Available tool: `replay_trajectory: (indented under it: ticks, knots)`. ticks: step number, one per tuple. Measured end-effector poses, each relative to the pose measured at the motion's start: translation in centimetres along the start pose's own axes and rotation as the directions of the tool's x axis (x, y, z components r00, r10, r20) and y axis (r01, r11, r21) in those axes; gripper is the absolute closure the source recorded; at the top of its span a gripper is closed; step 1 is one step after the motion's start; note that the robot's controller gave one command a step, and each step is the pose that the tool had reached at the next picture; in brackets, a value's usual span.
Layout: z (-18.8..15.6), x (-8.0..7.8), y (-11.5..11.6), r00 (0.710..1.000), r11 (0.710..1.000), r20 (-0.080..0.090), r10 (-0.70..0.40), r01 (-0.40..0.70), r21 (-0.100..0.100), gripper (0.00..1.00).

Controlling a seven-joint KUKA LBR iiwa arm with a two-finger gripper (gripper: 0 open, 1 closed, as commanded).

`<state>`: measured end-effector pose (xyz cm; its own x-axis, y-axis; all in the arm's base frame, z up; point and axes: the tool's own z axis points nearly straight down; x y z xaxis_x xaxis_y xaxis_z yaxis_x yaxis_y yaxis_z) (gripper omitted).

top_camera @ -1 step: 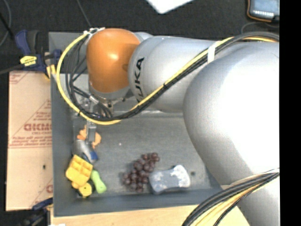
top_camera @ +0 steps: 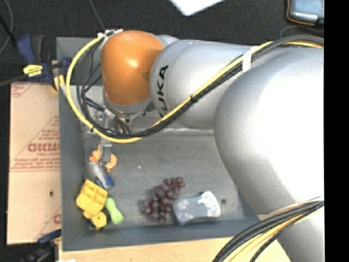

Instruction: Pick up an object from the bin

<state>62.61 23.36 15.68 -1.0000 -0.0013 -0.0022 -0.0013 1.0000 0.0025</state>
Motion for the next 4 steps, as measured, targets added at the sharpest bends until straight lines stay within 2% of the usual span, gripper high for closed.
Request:
replay_trajectory:
  ticks: [1, 2, 3, 4]
  knots:
    - [3.3, 1.5, -4.8, 0.998, 0.998, 0.001, -0.067, 0.067, 0.0, 0.0]
    - [4.7, 1.6, -7.8, 1.0, 1.0, -0.004, 0.031, -0.031, 0.003, 0.0]
    - [4.8, 1.0, -6.0, 0.973, 0.973, 0.003, 0.23, -0.23, -0.002, 0.0]
    - [5.8, 0.5, -3.9, 0.987, 0.987, 0.004, 0.161, -0.161, 0.001, 0.0]
